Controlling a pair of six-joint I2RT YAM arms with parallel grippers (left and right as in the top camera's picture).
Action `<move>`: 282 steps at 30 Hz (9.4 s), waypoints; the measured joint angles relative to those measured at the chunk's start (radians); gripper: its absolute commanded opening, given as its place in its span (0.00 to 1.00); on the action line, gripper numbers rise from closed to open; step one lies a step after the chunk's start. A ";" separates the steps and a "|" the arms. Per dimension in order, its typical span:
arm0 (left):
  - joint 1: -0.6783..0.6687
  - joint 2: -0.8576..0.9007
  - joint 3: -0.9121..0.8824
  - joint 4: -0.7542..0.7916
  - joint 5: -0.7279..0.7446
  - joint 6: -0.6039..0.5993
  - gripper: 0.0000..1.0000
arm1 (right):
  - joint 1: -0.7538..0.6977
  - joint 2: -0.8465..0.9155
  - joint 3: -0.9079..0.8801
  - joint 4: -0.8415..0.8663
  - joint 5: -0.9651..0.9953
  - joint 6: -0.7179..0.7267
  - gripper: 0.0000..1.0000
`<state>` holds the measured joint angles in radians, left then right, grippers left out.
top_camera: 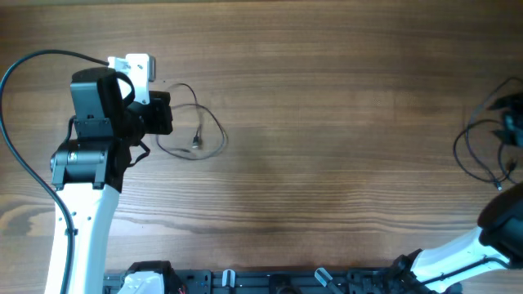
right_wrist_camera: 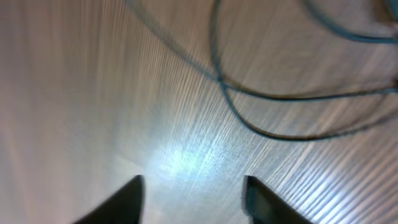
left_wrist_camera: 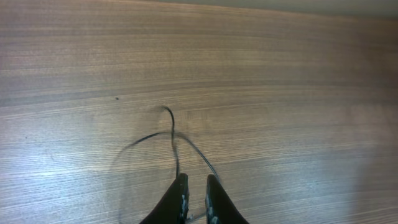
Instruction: Untangle cables
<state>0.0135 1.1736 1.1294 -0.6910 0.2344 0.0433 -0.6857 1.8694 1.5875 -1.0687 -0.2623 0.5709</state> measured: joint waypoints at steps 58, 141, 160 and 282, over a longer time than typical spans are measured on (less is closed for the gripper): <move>0.000 0.080 0.000 -0.012 0.000 0.000 0.04 | 0.111 -0.044 -0.637 0.740 0.583 0.075 0.04; 0.357 0.118 0.000 -0.046 0.090 -0.282 0.90 | 1.388 0.206 -0.603 1.518 -0.443 0.047 1.00; 0.333 0.097 0.000 -0.072 0.110 -0.282 0.89 | 1.477 0.435 -0.309 1.527 -0.486 0.260 0.42; 0.333 -0.010 0.000 -0.206 0.154 -0.247 0.89 | -0.236 -0.055 -0.337 0.541 0.069 0.476 1.00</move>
<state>0.3466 1.1637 1.1294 -0.8967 0.3882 -0.2035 -0.9215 1.8149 1.2507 -0.5278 -0.1932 1.0473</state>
